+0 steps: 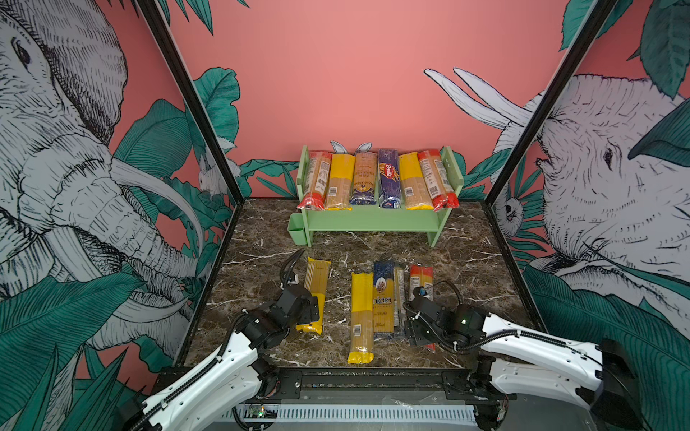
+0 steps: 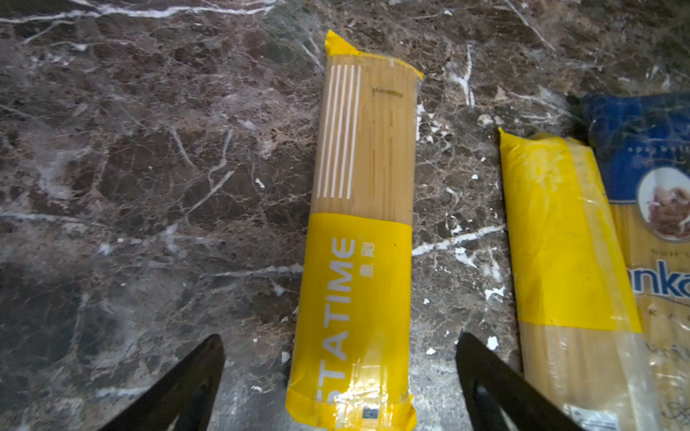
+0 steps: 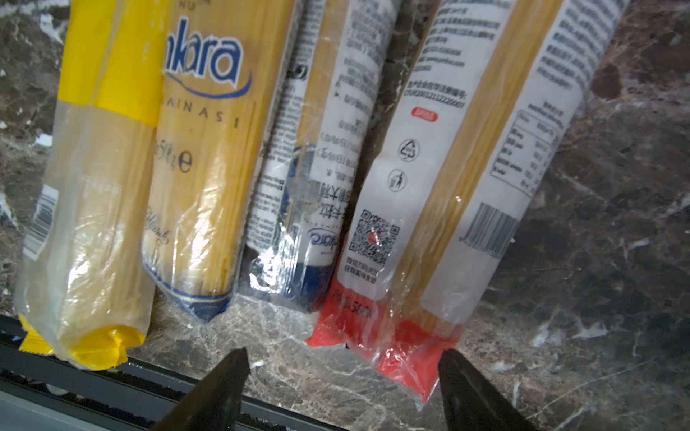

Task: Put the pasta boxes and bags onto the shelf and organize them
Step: 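Open the right gripper and lower both grippers toward the table packs, then lower the right gripper onto the red-and-white pack and close it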

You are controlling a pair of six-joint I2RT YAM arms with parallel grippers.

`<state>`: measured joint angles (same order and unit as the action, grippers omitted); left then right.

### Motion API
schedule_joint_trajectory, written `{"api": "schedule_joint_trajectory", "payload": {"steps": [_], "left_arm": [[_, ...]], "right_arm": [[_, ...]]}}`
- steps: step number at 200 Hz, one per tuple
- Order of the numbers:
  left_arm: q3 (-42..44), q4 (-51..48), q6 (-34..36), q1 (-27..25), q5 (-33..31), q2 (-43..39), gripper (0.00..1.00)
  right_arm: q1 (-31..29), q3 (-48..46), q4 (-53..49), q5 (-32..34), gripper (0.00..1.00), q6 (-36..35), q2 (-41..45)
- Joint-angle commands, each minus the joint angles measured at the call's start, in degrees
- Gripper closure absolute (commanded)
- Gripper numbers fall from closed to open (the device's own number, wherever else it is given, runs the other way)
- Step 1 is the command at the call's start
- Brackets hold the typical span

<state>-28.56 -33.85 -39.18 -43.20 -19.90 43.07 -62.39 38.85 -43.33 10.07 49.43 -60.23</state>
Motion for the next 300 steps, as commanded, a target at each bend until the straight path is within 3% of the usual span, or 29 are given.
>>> {"api": "schedule_joint_trajectory", "payload": {"steps": [1,53,88,124,161,198,271,300], "left_arm": [[1.77,5.37,-0.59,-3.70,-4.04,1.66,0.03],[4.71,7.61,-0.72,-8.88,-4.57,3.75,0.03],[6.69,-0.38,-1.58,-10.06,-5.55,-5.92,0.03],[8.49,-5.15,-2.05,-10.06,-5.96,-18.52,0.02],[6.61,-5.72,-0.49,-10.07,-6.03,-16.92,0.02],[5.22,-3.62,-0.09,-10.06,-6.33,-10.98,0.02],[3.94,6.12,3.09,-10.08,-4.54,-1.68,0.01],[2.05,11.42,6.72,-10.07,-4.32,4.23,0.01]], "right_arm": [[-3.31,2.17,2.74,4.99,0.21,0.99,-2.25],[-11.34,8.54,4.03,11.34,0.21,4.49,-11.97],[-19.15,16.65,2.20,12.91,0.20,8.75,-19.65],[-22.80,20.42,4.32,11.08,0.20,11.73,-25.33],[-23.48,21.40,2.22,14.42,0.19,12.89,-25.88],[-20.10,19.34,-5.60,17.93,0.12,13.25,-24.24],[-5.97,1.63,-5.30,16.71,0.06,13.68,-7.55],[-2.02,-3.70,-0.07,17.12,0.04,13.54,-3.75]]}}
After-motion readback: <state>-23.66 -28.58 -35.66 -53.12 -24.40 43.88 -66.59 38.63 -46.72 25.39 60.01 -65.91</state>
